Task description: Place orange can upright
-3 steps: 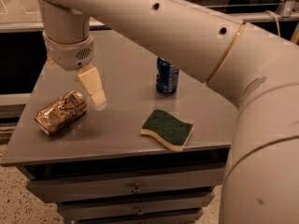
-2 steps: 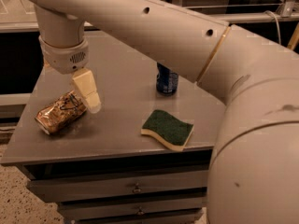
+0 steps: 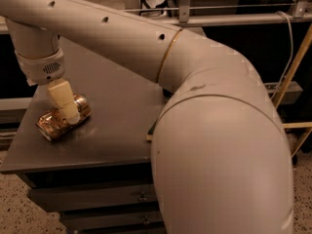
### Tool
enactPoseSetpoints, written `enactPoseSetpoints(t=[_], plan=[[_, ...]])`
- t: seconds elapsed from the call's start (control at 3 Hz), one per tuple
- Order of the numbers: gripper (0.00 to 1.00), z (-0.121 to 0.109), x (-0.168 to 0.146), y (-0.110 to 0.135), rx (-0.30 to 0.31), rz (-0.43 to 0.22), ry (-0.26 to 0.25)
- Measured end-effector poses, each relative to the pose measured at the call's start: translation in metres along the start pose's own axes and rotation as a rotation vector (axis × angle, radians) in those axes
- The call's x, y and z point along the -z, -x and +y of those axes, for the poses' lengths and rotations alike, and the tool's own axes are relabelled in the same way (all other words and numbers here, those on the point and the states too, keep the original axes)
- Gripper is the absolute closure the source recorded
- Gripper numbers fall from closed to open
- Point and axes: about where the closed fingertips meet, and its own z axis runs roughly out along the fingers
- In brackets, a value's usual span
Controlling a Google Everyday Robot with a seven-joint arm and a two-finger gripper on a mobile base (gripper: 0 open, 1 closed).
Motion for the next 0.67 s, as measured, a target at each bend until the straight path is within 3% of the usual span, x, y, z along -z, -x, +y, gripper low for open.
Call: enactPoseSetpoints(t=[0.67], plan=[[0.00,-0.0022,-0.0052,0.0051,-0.013,-0.011,-0.029]])
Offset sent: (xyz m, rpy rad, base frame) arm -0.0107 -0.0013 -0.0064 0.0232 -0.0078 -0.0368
